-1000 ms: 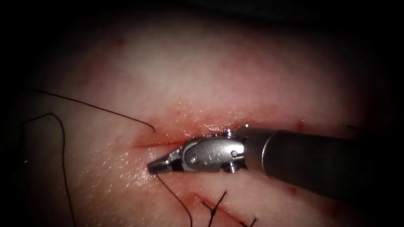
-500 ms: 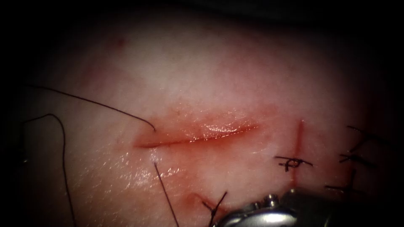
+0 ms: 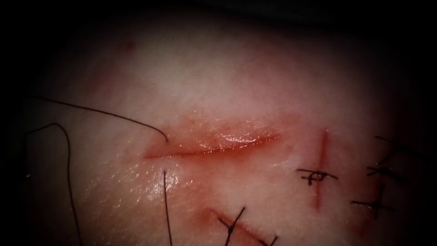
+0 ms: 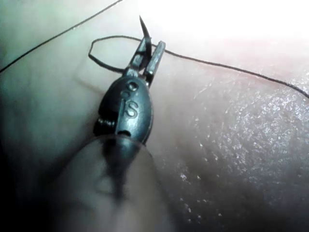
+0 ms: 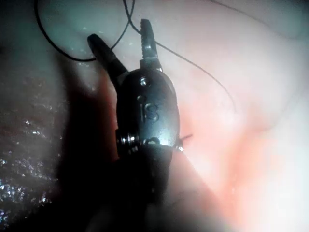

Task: Wound Closure
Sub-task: Using the right jaws, pull the suture through the skin until a short tail remains.

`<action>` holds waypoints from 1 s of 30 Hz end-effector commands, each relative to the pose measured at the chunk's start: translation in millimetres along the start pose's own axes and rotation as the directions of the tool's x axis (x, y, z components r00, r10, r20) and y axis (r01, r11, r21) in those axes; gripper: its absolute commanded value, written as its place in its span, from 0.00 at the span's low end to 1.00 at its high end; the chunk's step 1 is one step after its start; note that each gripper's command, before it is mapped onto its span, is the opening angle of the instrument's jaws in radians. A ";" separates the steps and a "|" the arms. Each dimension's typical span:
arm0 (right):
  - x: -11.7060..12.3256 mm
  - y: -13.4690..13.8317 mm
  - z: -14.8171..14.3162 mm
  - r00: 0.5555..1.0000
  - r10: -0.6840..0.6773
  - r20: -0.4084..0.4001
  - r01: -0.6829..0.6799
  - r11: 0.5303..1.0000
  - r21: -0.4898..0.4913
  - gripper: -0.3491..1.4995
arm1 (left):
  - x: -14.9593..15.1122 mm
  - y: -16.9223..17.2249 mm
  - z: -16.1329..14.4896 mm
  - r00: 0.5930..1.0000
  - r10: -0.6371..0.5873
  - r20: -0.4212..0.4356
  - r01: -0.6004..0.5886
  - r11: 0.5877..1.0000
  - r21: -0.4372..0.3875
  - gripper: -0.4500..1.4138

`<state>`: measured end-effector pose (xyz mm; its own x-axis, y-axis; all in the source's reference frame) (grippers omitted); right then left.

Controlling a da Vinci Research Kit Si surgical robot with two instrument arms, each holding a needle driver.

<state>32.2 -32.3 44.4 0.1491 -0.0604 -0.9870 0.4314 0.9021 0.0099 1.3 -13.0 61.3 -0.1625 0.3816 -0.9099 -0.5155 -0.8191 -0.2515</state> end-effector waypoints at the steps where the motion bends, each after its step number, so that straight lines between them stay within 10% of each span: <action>1: -2.2 2.5 0.3 1.000 -0.024 0.006 0.024 0.999 -0.023 0.99 | -0.6 0.0 0.6 1.000 0.000 0.003 0.000 1.000 -0.003 0.00; 15: -15.9 14.1 0.2 0.995 0.000 0.098 0.017 0.986 -0.167 0.98 | -0.8 0.1 0.5 1.000 -0.003 0.004 0.003 1.000 -0.003 0.00; 30: -18.6 16.5 3.8 0.994 0.021 0.106 -0.001 0.983 -0.183 0.91 | -0.9 0.2 0.4 1.000 -0.006 0.004 0.006 1.000 -0.006 0.00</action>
<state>39.1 -17.9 63.1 0.2553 -0.0825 -0.9633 0.2589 0.9658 -0.0141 1.5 -13.5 61.5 -0.1641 0.3898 -0.9062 -0.5135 -0.8181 -0.2589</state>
